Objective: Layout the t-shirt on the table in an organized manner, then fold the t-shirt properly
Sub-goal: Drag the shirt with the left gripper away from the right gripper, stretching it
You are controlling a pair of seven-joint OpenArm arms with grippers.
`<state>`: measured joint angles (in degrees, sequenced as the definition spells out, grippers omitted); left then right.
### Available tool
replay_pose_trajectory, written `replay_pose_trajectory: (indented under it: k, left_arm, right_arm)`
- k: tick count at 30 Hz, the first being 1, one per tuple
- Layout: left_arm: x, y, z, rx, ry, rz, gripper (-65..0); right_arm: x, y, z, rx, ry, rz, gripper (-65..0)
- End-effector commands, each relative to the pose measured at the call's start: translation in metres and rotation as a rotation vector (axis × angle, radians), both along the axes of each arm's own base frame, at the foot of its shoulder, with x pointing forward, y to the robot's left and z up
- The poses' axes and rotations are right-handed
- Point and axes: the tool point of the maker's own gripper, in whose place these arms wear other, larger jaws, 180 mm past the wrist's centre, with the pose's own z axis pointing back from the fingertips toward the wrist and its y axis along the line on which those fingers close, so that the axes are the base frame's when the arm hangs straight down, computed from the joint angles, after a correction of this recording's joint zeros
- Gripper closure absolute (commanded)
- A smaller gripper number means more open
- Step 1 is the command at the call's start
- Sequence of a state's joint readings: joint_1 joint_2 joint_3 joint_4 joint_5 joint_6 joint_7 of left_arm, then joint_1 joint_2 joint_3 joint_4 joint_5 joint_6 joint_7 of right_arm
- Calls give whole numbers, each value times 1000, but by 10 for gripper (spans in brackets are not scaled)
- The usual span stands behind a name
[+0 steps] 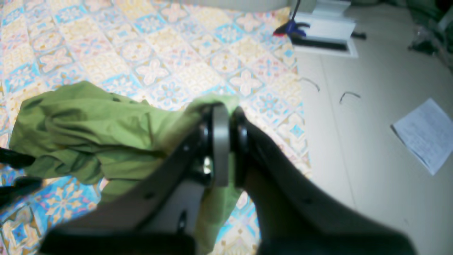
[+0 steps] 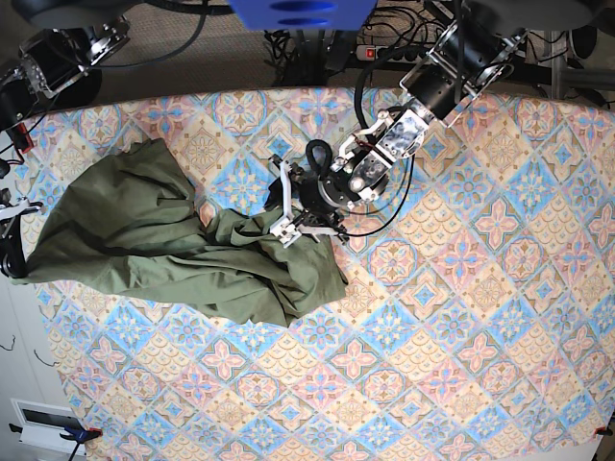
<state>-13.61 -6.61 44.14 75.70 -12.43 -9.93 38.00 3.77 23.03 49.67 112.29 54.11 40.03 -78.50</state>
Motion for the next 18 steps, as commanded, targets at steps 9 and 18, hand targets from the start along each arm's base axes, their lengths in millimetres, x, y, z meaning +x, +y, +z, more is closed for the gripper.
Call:
replay_pose_trajectory:
  k: [9, 18]
  left_arm:
    - [40, -19, 29, -37, -65, 9, 0]
    - [100, 96, 97, -270, -114, 336, 0]
  right_arm:
    - [3, -1, 20, -22, -65, 11, -5]
    - [-1, -15, 18, -8, -61, -37, -5]
